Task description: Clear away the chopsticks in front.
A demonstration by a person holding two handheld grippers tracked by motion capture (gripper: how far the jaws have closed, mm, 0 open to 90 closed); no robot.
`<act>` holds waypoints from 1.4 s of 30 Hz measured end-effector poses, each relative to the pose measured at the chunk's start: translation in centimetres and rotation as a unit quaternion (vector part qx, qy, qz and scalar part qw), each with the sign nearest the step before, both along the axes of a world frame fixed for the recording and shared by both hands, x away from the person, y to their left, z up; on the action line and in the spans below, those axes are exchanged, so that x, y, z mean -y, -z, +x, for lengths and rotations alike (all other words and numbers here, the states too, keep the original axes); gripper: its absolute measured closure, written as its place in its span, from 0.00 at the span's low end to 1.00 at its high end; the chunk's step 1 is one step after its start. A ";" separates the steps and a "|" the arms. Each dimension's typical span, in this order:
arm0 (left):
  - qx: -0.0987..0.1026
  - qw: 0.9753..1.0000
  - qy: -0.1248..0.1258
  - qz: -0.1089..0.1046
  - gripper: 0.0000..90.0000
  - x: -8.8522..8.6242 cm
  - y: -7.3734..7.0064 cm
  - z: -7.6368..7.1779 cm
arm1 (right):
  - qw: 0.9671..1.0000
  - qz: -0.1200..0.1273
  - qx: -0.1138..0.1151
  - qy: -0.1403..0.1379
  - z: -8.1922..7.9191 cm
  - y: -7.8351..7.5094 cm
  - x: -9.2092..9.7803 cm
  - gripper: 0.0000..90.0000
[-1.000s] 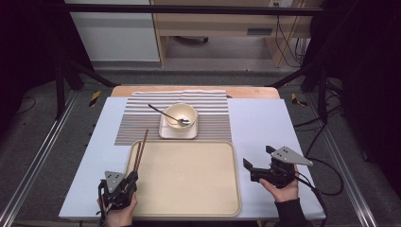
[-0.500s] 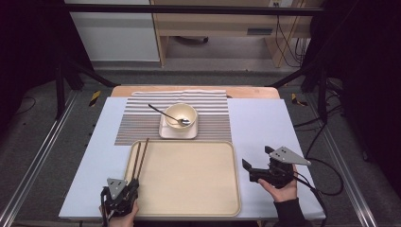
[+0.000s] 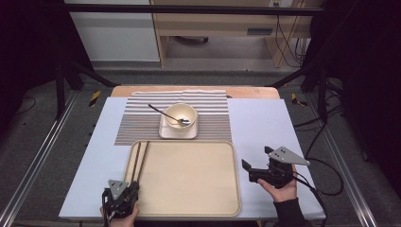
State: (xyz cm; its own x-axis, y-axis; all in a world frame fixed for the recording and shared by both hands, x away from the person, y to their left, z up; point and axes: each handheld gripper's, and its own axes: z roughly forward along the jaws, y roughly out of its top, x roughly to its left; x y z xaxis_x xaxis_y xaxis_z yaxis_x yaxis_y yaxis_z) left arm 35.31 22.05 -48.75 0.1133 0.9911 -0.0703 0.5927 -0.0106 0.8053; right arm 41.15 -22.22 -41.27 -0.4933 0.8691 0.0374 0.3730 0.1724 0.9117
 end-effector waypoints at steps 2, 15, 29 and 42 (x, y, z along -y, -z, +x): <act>-0.001 1.000 0.000 0.001 0.94 0.1 0.0 0.0 | 1.000 0.001 0.000 0.000 0.0 0.0 0.0 0.06; -0.008 1.000 0.007 0.007 0.94 0.1 -0.2 0.5 | 1.000 0.002 0.000 0.000 0.0 0.0 0.0 0.06; 0.027 0.997 0.072 -0.018 0.90 -0.5 -4.7 2.9 | 1.000 0.002 0.001 0.001 0.0 -0.1 0.1 0.06; 0.017 0.984 0.175 0.015 1.00 -1.2 -6.4 7.9 | 1.000 0.003 0.001 0.004 -0.1 -0.1 0.2 0.06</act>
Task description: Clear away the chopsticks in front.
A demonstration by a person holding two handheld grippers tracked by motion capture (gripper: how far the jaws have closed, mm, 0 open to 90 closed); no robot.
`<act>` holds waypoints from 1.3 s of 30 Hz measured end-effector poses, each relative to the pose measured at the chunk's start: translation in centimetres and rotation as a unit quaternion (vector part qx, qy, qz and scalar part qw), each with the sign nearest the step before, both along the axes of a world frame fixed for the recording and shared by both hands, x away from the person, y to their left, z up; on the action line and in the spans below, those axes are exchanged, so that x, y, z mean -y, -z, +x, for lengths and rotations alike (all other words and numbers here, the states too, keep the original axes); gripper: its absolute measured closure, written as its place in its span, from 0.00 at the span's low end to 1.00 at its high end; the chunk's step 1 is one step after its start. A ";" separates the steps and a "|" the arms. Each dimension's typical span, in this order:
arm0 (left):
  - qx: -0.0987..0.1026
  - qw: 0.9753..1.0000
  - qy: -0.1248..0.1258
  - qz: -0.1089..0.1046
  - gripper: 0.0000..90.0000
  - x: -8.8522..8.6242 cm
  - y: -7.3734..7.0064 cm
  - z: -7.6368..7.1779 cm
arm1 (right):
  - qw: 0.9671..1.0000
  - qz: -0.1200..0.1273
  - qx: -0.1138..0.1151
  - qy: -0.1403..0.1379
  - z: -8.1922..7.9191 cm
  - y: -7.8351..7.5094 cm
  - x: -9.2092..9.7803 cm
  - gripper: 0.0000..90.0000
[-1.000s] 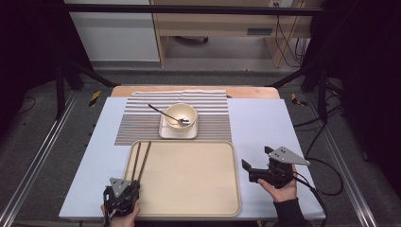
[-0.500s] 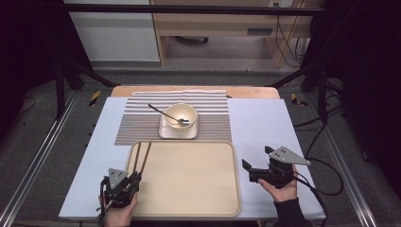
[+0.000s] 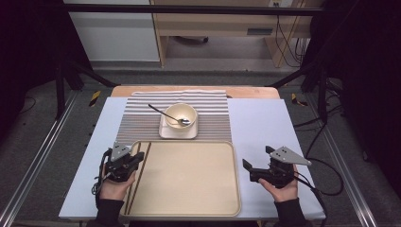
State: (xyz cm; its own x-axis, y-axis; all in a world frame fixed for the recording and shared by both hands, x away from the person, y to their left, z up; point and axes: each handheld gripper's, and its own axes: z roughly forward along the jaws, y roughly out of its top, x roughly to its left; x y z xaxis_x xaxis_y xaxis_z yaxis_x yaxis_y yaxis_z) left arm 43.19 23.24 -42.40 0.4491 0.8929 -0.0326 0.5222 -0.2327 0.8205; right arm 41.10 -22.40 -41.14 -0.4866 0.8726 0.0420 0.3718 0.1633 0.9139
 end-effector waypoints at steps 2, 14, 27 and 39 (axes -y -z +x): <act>-0.009 1.000 0.007 -0.006 1.00 -0.3 0.6 0.4 | 1.000 -0.002 -0.001 -0.001 0.0 0.0 0.0 0.06; -0.009 0.997 0.060 0.044 1.00 -0.4 3.2 2.4 | 1.000 -0.009 -0.007 -0.003 0.2 0.3 -0.2 0.06; -0.041 0.994 0.073 0.067 1.00 0.0 4.5 2.9 | 1.000 -0.012 -0.010 -0.005 0.2 0.5 -0.4 0.06; -0.050 0.993 0.068 0.083 1.00 -0.1 4.7 3.0 | 1.000 -0.010 -0.009 -0.006 0.2 0.5 -0.4 0.06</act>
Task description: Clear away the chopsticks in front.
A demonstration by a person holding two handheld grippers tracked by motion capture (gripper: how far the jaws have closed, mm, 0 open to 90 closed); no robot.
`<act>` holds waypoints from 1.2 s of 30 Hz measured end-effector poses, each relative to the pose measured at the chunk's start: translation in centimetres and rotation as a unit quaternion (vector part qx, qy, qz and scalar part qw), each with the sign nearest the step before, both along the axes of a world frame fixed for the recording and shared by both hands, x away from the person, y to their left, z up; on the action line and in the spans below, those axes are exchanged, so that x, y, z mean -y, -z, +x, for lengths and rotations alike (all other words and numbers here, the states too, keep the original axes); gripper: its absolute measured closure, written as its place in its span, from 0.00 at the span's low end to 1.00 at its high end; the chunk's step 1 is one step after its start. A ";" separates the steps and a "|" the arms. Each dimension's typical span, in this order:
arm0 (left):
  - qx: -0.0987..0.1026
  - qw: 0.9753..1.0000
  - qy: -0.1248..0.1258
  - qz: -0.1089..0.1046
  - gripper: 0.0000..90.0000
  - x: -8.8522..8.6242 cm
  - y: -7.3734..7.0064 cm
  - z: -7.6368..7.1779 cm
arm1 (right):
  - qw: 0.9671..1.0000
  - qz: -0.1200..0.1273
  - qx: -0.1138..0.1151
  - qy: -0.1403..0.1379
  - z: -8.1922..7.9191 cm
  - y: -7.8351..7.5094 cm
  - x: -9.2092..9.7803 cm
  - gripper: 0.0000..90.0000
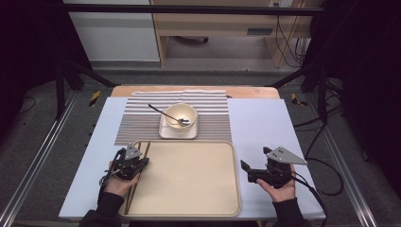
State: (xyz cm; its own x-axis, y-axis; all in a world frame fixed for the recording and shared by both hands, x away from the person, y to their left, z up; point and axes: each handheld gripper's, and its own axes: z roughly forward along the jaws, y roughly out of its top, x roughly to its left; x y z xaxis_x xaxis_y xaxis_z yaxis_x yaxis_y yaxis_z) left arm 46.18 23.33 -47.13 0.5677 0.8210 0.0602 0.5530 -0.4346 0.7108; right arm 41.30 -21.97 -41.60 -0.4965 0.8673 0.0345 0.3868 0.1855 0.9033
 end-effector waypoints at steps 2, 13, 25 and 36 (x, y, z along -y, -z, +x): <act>0.000 1.000 -0.003 0.000 1.00 -0.2 0.0 0.0 | 1.000 0.000 0.000 0.000 0.0 0.0 0.0 0.06; 0.001 1.000 -0.026 -0.002 1.00 -0.9 0.0 0.1 | 1.000 -0.002 -0.001 0.000 0.0 0.0 0.0 0.06; 0.001 0.999 -0.035 0.004 1.00 -1.1 0.0 0.2 | 1.000 -0.003 -0.002 -0.001 0.0 0.1 -0.1 0.06; 0.006 1.000 -0.028 0.003 1.00 -1.0 -0.2 0.1 | 1.000 -0.002 -0.001 0.001 0.0 0.0 0.0 0.06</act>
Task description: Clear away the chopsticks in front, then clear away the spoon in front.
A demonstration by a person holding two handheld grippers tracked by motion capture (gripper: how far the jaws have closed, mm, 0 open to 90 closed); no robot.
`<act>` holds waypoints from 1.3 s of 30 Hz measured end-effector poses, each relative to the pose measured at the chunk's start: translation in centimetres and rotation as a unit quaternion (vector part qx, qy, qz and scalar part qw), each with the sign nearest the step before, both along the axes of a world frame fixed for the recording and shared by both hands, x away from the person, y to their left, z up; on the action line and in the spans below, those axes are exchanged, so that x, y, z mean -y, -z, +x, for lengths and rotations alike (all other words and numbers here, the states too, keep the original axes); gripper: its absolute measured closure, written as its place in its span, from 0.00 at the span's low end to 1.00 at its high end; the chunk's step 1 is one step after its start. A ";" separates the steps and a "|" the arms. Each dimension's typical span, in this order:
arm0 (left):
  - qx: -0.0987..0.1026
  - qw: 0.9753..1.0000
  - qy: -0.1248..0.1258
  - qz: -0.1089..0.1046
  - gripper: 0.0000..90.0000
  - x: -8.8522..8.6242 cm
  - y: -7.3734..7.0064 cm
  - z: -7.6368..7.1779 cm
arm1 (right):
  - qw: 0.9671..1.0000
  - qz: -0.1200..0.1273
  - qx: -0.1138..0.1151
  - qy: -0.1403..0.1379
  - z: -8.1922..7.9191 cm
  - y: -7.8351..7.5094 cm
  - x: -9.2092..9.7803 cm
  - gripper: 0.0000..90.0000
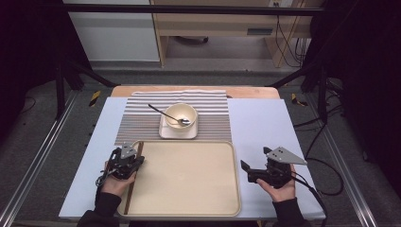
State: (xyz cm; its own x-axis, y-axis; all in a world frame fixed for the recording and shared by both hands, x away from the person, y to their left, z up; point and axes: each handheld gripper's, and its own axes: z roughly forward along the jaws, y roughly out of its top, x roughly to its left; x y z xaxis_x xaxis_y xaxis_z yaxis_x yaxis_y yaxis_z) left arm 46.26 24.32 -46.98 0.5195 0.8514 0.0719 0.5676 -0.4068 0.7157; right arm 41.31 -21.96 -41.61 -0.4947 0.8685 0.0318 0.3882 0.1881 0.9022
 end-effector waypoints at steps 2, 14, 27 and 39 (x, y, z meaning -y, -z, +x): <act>0.002 1.000 0.001 -0.002 1.00 0.0 -0.1 0.0 | 1.000 -0.001 0.000 0.001 0.0 0.0 0.0 0.06; 0.041 0.998 0.011 -0.040 0.86 0.5 -1.9 -0.8 | 1.000 0.001 0.004 0.006 0.0 -0.2 0.2 0.06; 0.103 0.991 -0.012 -0.081 0.39 0.4 -4.5 -1.1 | 1.000 0.001 0.005 0.012 -0.1 -0.3 0.4 0.05; 0.116 0.989 -0.022 -0.087 0.29 -0.3 -6.1 -0.3 | 1.000 0.004 0.002 0.016 0.0 -0.3 0.3 0.05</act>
State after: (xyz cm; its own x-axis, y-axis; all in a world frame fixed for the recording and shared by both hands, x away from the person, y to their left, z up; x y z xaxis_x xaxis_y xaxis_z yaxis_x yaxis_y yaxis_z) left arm 46.00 24.62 -40.84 0.4684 0.8828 0.0352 0.3935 -0.2441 0.8863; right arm 41.29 -22.31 -41.34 -0.4670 0.8835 0.0358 0.3897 0.1693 0.9052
